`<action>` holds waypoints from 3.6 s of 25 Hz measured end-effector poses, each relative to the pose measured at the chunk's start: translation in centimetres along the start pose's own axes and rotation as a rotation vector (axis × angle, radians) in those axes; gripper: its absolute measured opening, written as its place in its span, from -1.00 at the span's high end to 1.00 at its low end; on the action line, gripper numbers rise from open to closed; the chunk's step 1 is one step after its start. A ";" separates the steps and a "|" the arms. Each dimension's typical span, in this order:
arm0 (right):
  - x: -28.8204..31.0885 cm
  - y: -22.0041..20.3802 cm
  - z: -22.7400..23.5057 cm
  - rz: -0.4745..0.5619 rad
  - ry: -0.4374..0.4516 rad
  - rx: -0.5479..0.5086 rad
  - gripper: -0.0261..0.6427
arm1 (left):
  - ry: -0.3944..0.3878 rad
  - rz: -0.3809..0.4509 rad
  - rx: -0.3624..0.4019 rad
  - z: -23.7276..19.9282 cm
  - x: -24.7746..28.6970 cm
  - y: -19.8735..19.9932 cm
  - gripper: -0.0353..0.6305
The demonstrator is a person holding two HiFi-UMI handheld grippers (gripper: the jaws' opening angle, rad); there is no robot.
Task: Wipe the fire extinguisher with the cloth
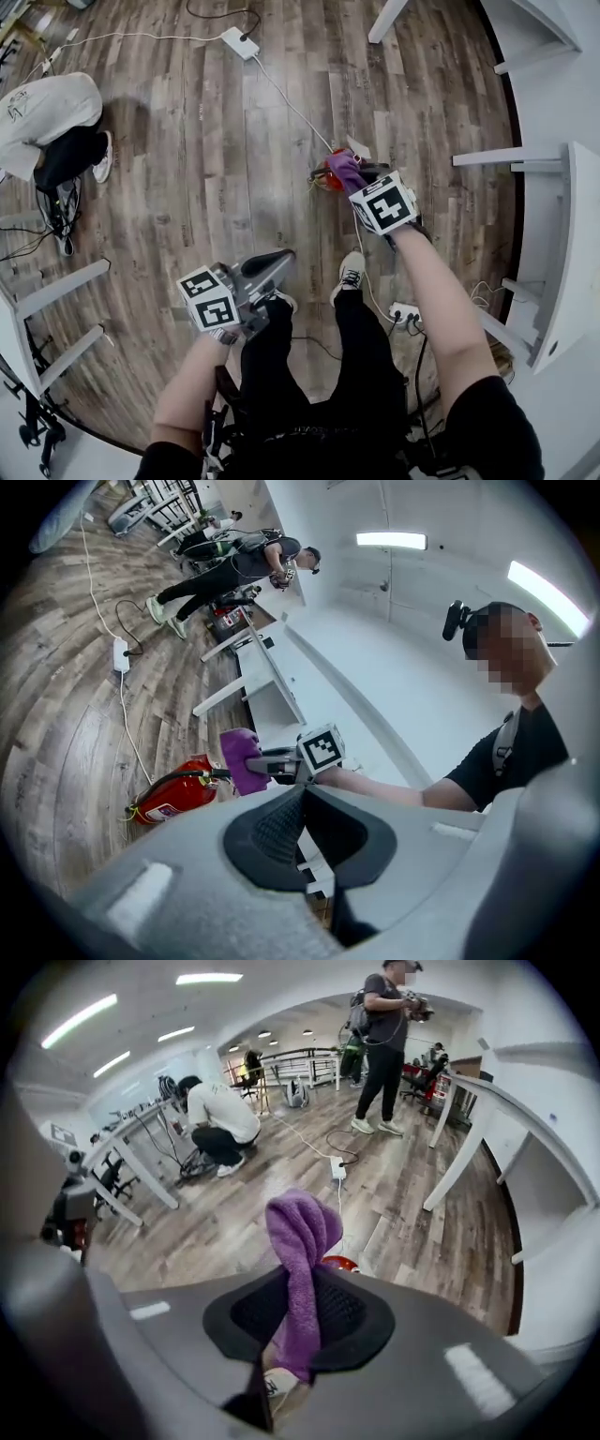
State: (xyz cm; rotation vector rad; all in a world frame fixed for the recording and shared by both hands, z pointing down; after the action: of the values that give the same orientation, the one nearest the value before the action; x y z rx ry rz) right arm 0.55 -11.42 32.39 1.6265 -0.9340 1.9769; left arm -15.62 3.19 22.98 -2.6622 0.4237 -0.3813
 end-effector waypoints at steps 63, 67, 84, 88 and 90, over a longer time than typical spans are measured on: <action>17.3 -14.8 14.7 1.035 1.071 0.518 0.72 | -0.179 -0.089 0.755 -20.1 15.5 -5.6 0.90; 21.2 -14.6 13.8 0.974 1.111 0.546 0.72 | -0.171 -0.118 0.733 -20.9 15.8 -6.3 0.90; 47.7 -21.6 14.7 0.484 0.753 0.888 0.72 | -0.060 -0.157 0.592 -25.3 13.5 -8.0 0.90; 49.9 -22.3 14.7 0.450 0.678 0.903 0.72 | -0.038 -0.158 0.573 -25.6 13.2 -8.3 0.90; 49.6 -22.3 14.6 0.447 0.696 0.910 0.72 | -0.039 -0.155 0.574 -25.5 13.2 -8.2 0.90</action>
State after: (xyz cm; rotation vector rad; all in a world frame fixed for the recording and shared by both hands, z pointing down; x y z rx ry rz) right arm 14.37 -11.44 86.95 0.8956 -0.0888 3.2596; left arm -9.91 -3.37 51.55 -2.1389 0.0732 -0.4224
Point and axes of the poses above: the fingertips, and each gripper's own axes: x forward along the fingers, z to its right, y out of its top, the point moved 4 cm from there along -x, backward along the fingers, and after that the axes turned 9 degrees about -z, right-handed, at the moved point
